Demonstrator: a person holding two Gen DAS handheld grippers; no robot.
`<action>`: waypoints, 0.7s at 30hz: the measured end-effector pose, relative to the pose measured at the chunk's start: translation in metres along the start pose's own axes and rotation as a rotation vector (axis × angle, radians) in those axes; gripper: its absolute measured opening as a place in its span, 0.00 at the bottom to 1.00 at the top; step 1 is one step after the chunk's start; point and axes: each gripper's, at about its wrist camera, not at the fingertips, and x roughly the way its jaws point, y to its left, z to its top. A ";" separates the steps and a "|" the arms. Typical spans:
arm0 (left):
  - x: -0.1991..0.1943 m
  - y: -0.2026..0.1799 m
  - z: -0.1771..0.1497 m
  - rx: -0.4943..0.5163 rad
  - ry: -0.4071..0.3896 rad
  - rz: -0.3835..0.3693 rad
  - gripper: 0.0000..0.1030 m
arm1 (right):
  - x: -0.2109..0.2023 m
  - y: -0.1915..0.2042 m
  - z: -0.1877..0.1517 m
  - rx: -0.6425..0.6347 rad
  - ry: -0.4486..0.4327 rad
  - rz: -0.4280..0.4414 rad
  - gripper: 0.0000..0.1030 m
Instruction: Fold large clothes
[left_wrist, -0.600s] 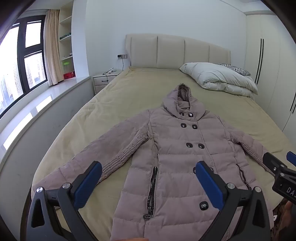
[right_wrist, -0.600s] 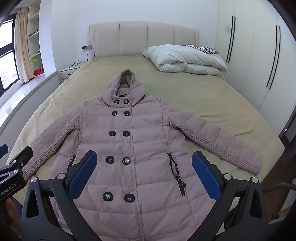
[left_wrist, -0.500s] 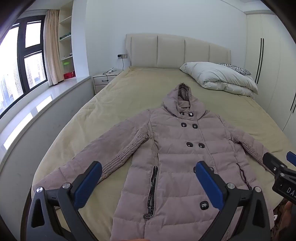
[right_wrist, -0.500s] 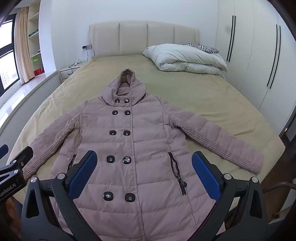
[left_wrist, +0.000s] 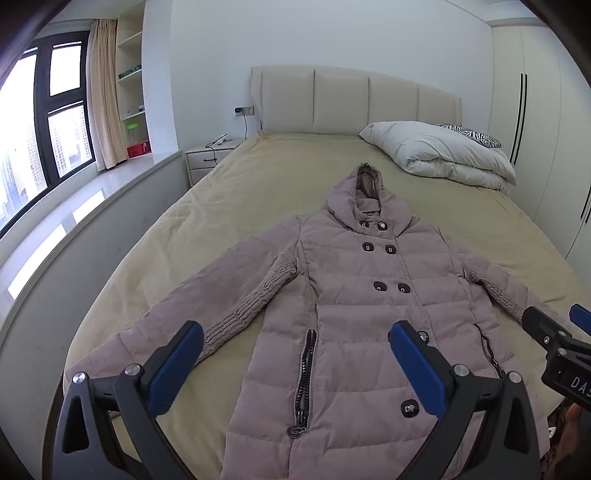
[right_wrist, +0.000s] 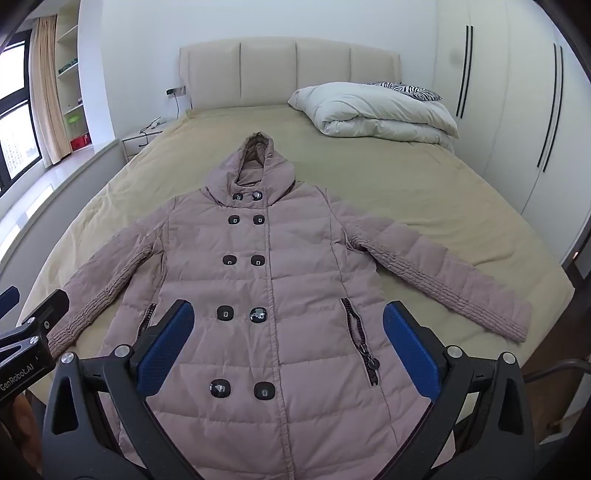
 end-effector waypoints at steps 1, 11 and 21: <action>0.000 0.000 0.000 0.000 0.001 -0.001 1.00 | 0.000 0.000 0.000 0.000 0.000 0.000 1.00; 0.000 0.000 0.000 0.002 0.002 0.002 1.00 | 0.002 0.003 -0.002 0.001 0.003 0.006 1.00; 0.000 0.000 0.000 0.002 0.002 0.002 1.00 | 0.003 0.002 -0.003 0.002 0.008 0.009 1.00</action>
